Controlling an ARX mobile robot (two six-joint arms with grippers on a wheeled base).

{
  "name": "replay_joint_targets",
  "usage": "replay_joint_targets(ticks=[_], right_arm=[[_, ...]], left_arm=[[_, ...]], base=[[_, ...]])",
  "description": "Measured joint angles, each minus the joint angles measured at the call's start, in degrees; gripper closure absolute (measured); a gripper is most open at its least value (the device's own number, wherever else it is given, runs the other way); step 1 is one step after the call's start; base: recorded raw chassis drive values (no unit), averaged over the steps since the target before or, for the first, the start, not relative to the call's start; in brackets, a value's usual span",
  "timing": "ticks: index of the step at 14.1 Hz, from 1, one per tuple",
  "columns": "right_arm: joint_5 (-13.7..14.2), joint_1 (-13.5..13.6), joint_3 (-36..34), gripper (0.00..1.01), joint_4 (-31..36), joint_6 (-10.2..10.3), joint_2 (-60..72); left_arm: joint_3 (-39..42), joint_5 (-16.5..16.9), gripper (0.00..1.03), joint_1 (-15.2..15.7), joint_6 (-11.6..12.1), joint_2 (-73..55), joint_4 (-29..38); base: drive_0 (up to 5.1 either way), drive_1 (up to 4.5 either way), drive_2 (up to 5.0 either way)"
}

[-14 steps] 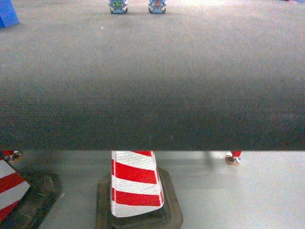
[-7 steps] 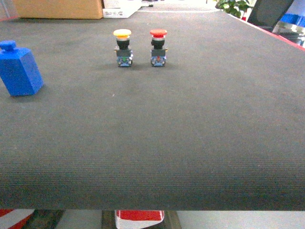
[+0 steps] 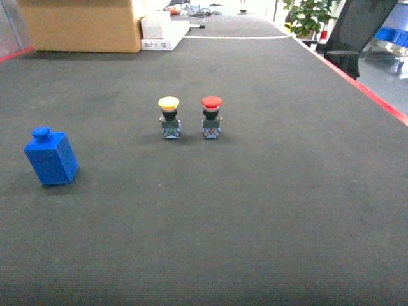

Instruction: Pick blue part to blue bin on bottom shelf

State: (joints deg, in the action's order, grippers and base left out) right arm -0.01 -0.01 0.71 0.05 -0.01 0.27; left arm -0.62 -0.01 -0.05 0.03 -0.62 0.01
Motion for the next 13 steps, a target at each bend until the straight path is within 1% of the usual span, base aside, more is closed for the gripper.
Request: replay_joint_targets(ticks=[13], right_arm=[[0.02,0.00,0.00,0.03,-0.33,0.02,0.00]], left_arm=[[0.00,0.00,0.05,0.00,0.00,0.00,-0.24]], base=[[0.0,0.00,0.0]])
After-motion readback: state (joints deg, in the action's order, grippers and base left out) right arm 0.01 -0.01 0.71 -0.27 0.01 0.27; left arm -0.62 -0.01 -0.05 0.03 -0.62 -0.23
